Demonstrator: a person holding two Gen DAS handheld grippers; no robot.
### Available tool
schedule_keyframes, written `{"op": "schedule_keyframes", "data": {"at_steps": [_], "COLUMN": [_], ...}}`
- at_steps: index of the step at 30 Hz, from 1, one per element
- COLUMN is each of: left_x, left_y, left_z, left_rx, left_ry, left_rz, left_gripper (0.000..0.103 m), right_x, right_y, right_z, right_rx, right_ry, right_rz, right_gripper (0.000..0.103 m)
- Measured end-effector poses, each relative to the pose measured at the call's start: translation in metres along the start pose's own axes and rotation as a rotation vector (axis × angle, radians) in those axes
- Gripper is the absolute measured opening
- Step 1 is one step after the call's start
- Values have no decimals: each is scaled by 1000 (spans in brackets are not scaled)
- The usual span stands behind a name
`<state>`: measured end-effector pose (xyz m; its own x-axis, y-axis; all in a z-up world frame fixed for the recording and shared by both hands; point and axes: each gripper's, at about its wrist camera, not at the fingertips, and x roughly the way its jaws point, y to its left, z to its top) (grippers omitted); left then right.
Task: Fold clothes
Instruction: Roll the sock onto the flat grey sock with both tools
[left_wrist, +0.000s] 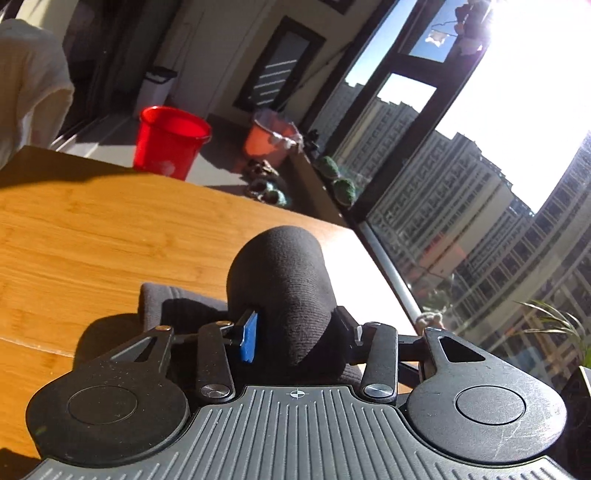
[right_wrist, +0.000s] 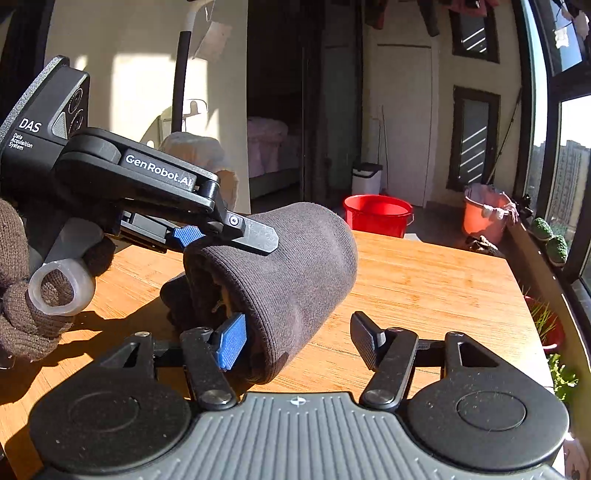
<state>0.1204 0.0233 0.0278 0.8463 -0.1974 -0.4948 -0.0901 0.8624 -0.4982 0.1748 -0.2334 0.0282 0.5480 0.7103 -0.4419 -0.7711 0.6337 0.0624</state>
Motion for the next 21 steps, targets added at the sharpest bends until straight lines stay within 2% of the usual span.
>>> {"op": "schedule_keyframes", "data": {"at_steps": [2,5,7,9,12,13,15,16,17,18,20,21], "left_x": [-4,-10,-13,-17,-23,-25,-29,-31,-33,-35,-40,-42], "left_y": [10,26,36,46,61,66,75,74,73,72,70,69], "left_z": [-3,-6,-9,-11,-15,-16,-19,-19,-19,-19,-19,-19], "left_rx": [-24,-60,-84,-108,-144,-156,-176,-173,-171,-168,-163,-161], "left_ry": [-9,-23,-32,-41,-55,-59,-69,-74,-80,-85,-95,-101], "left_rz": [13,34,47,60,80,87,98,95,92,89,83,80], "left_gripper": [34,31,31,31,32,32,35,40,41,41,46,46], "right_x": [-5,8,20,27,31,35,44,49,54,53,45,40], "right_y": [2,19,36,50,60,62,66,66,64,60,49,42], "right_z": [1,0,-1,-1,2,2,0,-2,-4,-4,-1,2], "right_rx": [30,-1,-49,-79,-28,-13,5,8,7,11,0,-26], "right_ry": [-23,-17,-16,-38,-67,-63,-49,-34,-16,-11,-14,-15], "right_rz": [41,71,26,-70,-151,-172,-213,-219,-220,-211,-195,-199], "right_gripper": [73,84,84,87,92,100,101,101,97,89,56,52]}}
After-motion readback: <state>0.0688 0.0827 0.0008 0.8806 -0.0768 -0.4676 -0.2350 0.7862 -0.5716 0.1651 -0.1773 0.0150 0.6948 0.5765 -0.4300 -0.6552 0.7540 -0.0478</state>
